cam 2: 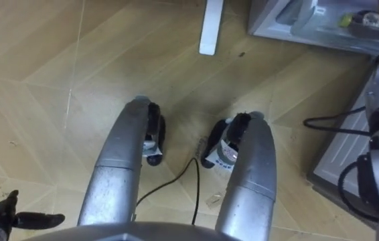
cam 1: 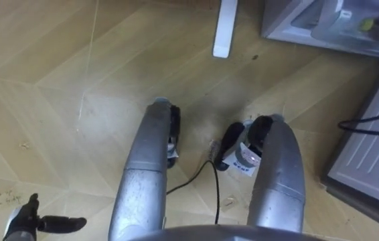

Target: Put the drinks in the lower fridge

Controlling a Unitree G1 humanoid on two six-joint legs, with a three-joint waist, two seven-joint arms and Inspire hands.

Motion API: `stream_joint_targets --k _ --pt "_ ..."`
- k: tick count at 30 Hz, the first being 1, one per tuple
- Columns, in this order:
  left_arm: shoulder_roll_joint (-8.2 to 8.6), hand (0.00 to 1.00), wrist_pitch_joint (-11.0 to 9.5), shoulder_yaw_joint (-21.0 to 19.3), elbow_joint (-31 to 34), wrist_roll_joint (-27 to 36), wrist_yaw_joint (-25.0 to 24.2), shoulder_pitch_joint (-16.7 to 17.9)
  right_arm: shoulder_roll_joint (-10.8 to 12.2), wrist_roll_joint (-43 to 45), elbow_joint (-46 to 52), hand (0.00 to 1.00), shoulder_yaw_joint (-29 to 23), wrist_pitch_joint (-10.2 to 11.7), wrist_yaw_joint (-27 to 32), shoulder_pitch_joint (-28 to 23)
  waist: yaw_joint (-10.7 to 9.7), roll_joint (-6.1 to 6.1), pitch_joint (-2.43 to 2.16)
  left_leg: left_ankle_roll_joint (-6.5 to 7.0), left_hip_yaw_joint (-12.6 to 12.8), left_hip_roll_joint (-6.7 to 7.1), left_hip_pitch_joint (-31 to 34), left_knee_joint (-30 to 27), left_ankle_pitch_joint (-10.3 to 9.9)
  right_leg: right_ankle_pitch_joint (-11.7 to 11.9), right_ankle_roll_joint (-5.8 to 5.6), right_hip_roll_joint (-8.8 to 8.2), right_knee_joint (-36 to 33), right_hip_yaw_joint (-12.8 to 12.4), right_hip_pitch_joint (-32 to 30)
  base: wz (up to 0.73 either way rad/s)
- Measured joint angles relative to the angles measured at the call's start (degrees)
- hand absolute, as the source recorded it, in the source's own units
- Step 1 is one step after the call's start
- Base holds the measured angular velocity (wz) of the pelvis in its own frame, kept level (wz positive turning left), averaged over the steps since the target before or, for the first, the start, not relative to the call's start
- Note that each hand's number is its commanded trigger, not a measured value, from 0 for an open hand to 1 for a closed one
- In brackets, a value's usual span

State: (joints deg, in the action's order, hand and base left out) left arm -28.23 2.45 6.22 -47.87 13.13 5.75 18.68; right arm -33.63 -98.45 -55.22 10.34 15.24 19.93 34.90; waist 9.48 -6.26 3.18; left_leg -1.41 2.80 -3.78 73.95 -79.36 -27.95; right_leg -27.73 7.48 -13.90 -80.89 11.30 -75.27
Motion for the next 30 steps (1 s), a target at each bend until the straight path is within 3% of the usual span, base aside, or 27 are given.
stream_joint_targets --k 6,11,25,30 --pt "-0.63 0.00 -1.2 -0.4 -1.3 0.0 0.1 0.0 0.1 0.0 4.2 0.00 0.3 0.2 0.3 0.5 1.9 0.19 -0.01 -2.19 -2.5 -0.48 -0.4 -0.7 0.3 -1.6 2.84 -0.12 -1.3 3.0 1.8 0.12" --pt "-0.72 0.00 -1.2 0.9 -2.7 0.8 0.0 0.0 0.1 0.0 6.3 0.00 1.9 -0.1 0.4 2.6 2.3 0.26 -0.01 -3.66 -4.4 -0.49 0.1 -1.7 0.5 -2.6 3.96 -0.08 -2.4 4.2 1.8 0.08" --pt "-0.92 0.00 -2.7 0.8 -2.8 0.8 0.1 0.0 0.1 0.0 8.6 0.00 1.8 -0.1 1.9 2.7 2.2 0.83 -0.21 -3.75 -4.4 -0.31 0.4 -2.9 0.5 -3.4 3.27 -0.99 -4.0 4.4 1.9 0.02" --pt "-1.01 0.00 -2.6 2.7 -2.8 0.9 0.2 0.0 0.1 0.0 8.2 0.00 1.8 -0.3 1.5 2.4 2.2 1.73 -0.19 -3.32 -4.1 -0.28 -0.5 -2.8 0.3 -3.6 2.86 -1.22 -3.9 4.4 2.9 0.00"
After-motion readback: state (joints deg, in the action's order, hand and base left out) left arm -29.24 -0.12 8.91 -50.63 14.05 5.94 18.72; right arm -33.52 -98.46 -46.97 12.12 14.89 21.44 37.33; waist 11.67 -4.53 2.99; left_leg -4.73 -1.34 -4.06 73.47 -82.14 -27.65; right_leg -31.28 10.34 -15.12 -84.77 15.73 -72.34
